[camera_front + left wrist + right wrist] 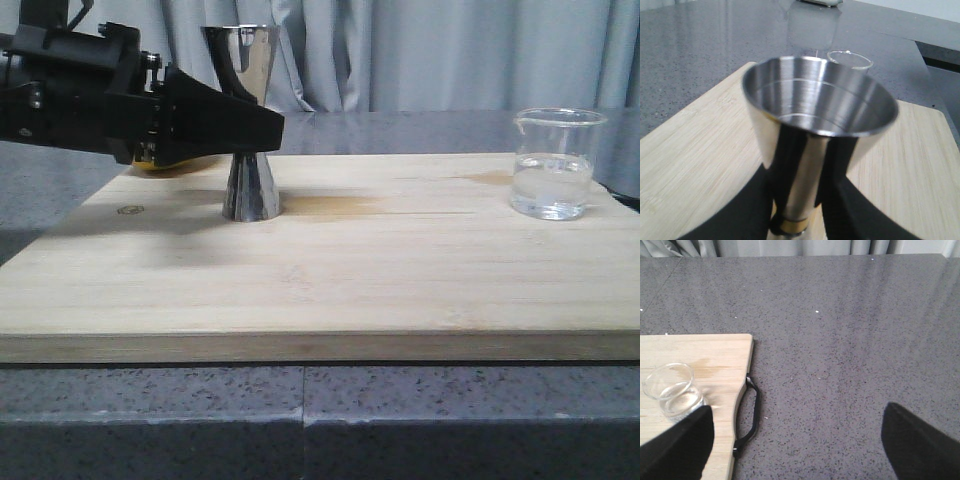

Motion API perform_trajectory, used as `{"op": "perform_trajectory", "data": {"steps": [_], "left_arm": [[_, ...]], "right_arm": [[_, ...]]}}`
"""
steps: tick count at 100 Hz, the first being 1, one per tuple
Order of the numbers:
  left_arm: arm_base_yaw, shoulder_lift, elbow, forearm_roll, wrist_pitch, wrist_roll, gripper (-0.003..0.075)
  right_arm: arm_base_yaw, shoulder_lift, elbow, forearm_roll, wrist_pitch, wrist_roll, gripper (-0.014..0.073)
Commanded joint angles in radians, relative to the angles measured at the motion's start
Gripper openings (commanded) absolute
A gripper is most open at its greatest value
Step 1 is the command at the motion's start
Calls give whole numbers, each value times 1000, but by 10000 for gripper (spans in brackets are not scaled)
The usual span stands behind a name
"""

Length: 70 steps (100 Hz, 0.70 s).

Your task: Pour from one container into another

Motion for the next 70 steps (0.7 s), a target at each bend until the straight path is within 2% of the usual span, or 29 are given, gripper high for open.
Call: {"op": "perform_trajectory", "data": {"steps": [1, 21, 50, 70], "left_arm": [[-6, -38, -26, -66, 68, 1, 159], [-6, -38, -26, -66, 71, 1, 92], [-6, -38, -28, -79, 112, 24, 83], [-6, -38, -70, -79, 112, 28, 83]], "right_arm": [[-7, 14, -35, -3, -65, -8, 628], [-7, 14, -35, -3, -60, -8, 628], [-5, 23, -63, 29, -47, -66, 628], [-5, 78, -103, 179, -40, -223, 627]]}}
